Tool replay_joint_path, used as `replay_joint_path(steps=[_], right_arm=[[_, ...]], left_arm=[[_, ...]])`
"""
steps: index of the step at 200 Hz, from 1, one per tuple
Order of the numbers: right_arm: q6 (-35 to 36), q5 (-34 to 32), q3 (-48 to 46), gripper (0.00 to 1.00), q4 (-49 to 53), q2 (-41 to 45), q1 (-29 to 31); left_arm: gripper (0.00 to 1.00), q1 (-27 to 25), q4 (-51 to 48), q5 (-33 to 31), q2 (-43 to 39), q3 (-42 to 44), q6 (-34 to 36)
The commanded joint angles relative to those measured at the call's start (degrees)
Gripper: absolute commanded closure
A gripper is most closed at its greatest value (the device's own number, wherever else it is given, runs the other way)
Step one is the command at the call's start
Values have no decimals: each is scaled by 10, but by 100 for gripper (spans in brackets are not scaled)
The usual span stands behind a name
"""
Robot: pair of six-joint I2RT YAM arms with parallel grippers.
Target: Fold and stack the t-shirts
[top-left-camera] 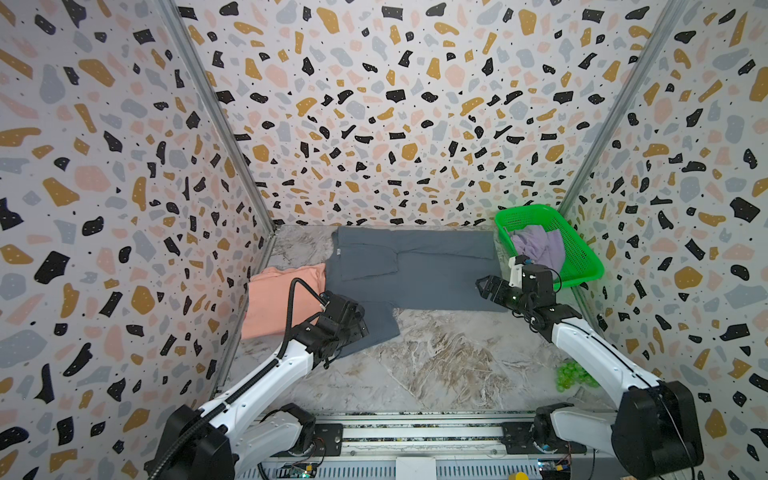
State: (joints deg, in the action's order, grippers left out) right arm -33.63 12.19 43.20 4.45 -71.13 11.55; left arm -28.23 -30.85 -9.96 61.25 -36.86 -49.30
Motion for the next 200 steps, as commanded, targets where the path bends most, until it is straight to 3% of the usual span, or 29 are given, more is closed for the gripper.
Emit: replay_joint_path(steps=[1, 26, 51, 85, 138, 174, 200], right_arm=[[37, -22, -5, 7, 42, -18, -12], [43, -21, -24, 10, 19, -47, -25], [56, -25, -22, 12, 6, -74, -30], [68, -47, -7, 14, 12, -99, -41], [67, -51, 3, 18, 23, -139, -89], [61, -33, 8, 21, 8, -178, -93], [54, -15, 19, 29, 0, -213, -88]], left_arm=[[15, 5, -13, 4, -15, 37, -10], [16, 11, 26, 25, -11, 79, -33], [20, 39, 71, 42, 10, 109, -9], [32, 73, 108, 84, 56, 117, 18], [70, 72, 126, 131, 109, 96, 27], [85, 73, 104, 120, 89, 81, 24], [94, 72, 91, 103, 81, 62, 28]])
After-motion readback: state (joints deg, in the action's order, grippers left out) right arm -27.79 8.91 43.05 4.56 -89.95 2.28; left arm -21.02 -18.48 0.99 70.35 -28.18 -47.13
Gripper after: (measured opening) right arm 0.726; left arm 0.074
